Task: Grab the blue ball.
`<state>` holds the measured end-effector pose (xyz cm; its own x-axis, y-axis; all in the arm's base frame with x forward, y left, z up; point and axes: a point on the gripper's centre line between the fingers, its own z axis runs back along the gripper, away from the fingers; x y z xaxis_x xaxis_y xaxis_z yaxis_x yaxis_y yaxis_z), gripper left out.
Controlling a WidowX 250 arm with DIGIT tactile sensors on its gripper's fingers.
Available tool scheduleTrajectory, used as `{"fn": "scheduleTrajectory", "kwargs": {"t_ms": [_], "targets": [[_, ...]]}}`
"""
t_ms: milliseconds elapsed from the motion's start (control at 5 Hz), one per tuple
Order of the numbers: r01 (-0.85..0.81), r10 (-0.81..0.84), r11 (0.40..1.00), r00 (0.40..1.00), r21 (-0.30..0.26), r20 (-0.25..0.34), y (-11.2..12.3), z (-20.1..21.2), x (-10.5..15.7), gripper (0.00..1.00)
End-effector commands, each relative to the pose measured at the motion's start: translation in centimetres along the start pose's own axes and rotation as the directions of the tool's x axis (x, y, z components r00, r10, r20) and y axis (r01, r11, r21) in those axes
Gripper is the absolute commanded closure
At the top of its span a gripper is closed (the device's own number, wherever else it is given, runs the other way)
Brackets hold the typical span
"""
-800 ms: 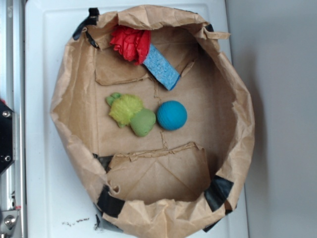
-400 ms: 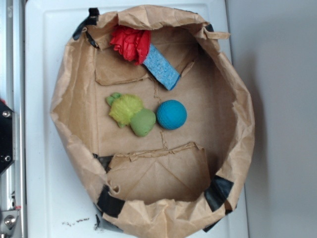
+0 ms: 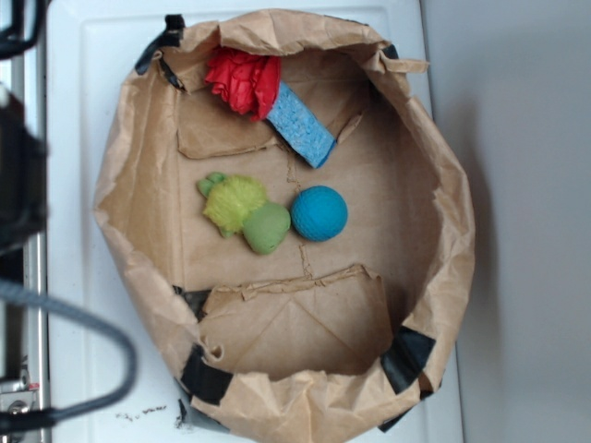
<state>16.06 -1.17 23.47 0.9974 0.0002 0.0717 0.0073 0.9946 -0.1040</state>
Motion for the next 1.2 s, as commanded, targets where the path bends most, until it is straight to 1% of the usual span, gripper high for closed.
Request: {"fn": "scheduleTrajectory", "kwargs": {"t_ms": [0,400,600,800,1000], "targets": [[-0.042,0.041,0.999,0.993,0.009,0.107,1.9,0.6,2.5,0.00],[-0.042,0.041,0.999,0.993,0.009,0.107,1.9,0.6,2.5,0.00],[-0.061,0.061,0.998,0.991,0.001,0.122,2.8,-2.1,4.4,0.00],[-0.052,0.051,0.999,0.987,0.003,0.155,3.8,-5.0,6.3,0.00],[-0.087,0.078,0.995,0.983,0.049,0.169,5.0,-7.3,7.2,0.00]]}}
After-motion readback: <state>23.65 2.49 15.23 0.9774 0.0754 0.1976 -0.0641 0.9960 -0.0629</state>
